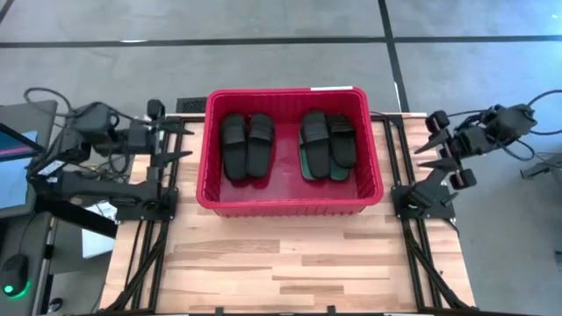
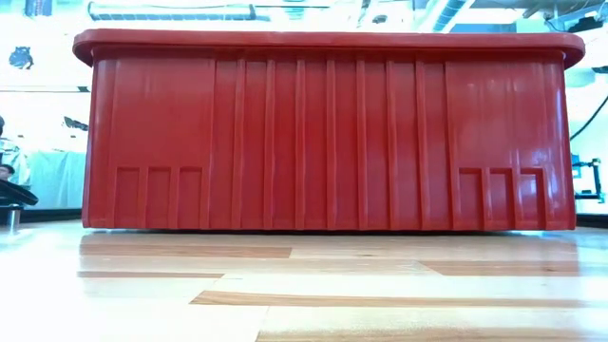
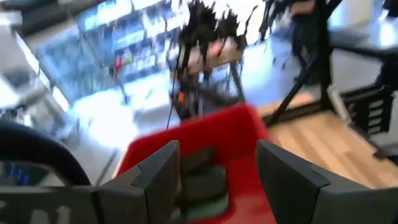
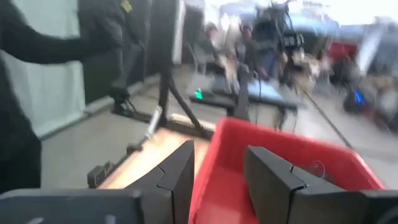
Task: Pick and place slides into bin
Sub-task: Return to Home Position
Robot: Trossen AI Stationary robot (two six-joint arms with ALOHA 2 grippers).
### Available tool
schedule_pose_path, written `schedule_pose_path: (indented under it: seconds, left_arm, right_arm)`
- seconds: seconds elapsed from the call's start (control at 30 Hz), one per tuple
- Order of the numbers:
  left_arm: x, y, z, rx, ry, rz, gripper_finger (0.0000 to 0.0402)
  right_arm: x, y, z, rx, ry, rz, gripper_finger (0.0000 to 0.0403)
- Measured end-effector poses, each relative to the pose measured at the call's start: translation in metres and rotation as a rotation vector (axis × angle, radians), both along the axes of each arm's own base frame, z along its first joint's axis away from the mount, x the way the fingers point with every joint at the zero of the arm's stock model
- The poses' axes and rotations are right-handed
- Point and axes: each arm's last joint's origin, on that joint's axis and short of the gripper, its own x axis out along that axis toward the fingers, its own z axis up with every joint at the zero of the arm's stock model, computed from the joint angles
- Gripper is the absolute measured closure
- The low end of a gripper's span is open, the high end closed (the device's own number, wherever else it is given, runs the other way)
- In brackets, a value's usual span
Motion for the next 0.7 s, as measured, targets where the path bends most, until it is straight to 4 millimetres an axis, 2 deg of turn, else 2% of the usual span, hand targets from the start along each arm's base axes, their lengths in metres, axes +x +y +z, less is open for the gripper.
schedule_pose_path:
  seconds: [0.17,0.33,0.43,0.57,0.7]
  left_arm:
    - [-0.023,-0.006,-0.028,0.049,-0.151,-0.076,0.0202]
    - [-0.042,-0.009,-0.058,0.003,-0.218,-0.069,0.0202]
    - [-0.055,-0.011,-0.067,-0.02,-0.267,-0.071,0.0202]
    - [-0.067,-0.013,-0.077,-0.028,-0.316,-0.071,0.0202]
    - [-0.081,-0.015,-0.078,-0.03,-0.376,-0.076,0.0202]
  right_arm:
    - [-0.013,-0.014,-0.033,0.022,-0.151,0.023,0.0275]
    - [-0.025,-0.026,-0.066,0.079,-0.263,0.033,0.0275]
    - [-0.019,-0.021,-0.073,0.064,-0.192,0.004,0.0275]
    - [-0.021,-0.021,-0.069,0.135,-0.179,-0.016,0.0276]
    - [-0.019,-0.012,-0.072,0.14,-0.186,-0.028,0.0285]
